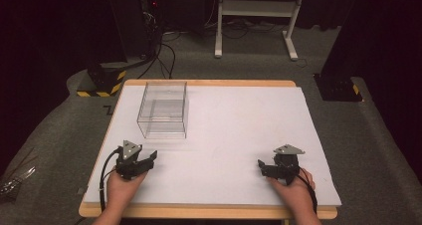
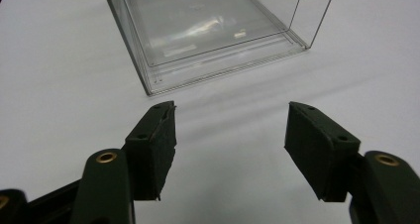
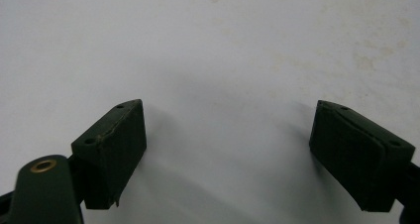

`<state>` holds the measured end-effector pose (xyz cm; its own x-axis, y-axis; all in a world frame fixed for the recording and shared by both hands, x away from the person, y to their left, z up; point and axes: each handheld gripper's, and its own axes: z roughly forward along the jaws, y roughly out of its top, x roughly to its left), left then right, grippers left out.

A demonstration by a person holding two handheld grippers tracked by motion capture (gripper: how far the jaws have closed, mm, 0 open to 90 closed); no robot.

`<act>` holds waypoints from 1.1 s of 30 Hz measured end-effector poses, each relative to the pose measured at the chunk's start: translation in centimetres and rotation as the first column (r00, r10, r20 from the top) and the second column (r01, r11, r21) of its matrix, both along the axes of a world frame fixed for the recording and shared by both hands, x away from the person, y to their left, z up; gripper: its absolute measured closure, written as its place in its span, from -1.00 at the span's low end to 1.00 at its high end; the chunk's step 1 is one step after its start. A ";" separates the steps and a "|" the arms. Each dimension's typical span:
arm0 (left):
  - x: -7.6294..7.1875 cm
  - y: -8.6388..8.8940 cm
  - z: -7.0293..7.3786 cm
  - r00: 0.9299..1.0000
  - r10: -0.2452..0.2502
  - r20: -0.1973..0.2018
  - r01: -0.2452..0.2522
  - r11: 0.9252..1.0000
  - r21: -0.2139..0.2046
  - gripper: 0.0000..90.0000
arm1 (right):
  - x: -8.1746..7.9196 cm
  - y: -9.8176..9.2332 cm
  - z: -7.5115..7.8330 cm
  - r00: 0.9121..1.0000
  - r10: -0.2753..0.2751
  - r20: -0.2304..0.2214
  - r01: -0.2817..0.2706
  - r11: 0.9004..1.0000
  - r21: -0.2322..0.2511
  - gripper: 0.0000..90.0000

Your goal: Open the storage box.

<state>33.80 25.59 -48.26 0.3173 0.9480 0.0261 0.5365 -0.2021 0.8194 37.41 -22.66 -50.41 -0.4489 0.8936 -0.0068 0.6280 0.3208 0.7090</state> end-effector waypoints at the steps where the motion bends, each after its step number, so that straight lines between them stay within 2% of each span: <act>1: 0.0 0.0 0.0 1.000 0.000 0.000 0.000 1.000 0.000 -0.18 | 0.0 0.0 0.0 1.000 0.000 0.000 0.000 1.000 0.000 -0.68; 5: 0.4 -0.5 0.3 1.000 0.000 -0.008 0.000 1.000 -0.027 -0.24 | 0.0 0.0 0.0 1.000 0.000 0.000 0.000 1.000 0.000 -0.68; 11: 1.2 -0.9 0.7 1.000 0.009 -0.017 -0.009 0.999 -0.040 -0.33 | 0.0 0.0 0.0 1.000 0.000 0.000 0.000 1.000 0.001 -0.68; 14: 1.7 -1.0 1.0 1.000 0.009 -0.018 -0.010 0.999 -0.038 -0.45 | 0.0 0.0 0.0 1.000 0.000 0.000 0.000 1.000 0.001 -0.68; 19: 2.6 -1.6 1.7 1.000 0.021 -0.014 -0.022 0.999 -0.032 -0.50 | 0.0 0.0 0.0 1.000 0.000 -0.001 0.000 1.000 0.001 -0.68; 23: 3.4 -1.9 2.0 1.000 0.031 -0.003 -0.031 0.998 -0.050 -0.51 | 0.0 0.0 0.0 1.000 0.000 -0.001 0.000 1.000 0.001 -0.68; 26: 3.7 -2.1 2.1 1.000 0.029 0.003 -0.029 0.999 -0.046 -0.52 | 0.0 0.0 0.0 1.000 0.000 -0.001 0.000 1.000 0.002 -0.68; 30: 4.3 -2.5 2.5 1.000 0.025 0.015 -0.024 0.997 -0.075 -0.55 | 0.0 0.0 0.0 1.000 0.000 -0.001 0.000 1.000 0.004 -0.68; 32: 4.4 -2.6 2.5 0.999 0.034 0.020 -0.032 0.997 -0.074 -0.60 | 0.0 -0.1 0.0 1.000 0.002 0.000 -0.002 1.000 0.004 -0.68; 33: 4.6 -2.7 2.6 0.999 0.045 0.021 -0.043 0.997 -0.060 -0.61 | 0.0 -0.1 0.0 1.000 0.002 0.000 -0.002 1.000 0.005 -0.68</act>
<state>38.44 22.85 -45.67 0.2752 0.9611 -0.0241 0.5252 -0.1293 0.8411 37.44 -22.73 -50.41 -0.4502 0.8929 -0.0026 0.6278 0.3186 0.7102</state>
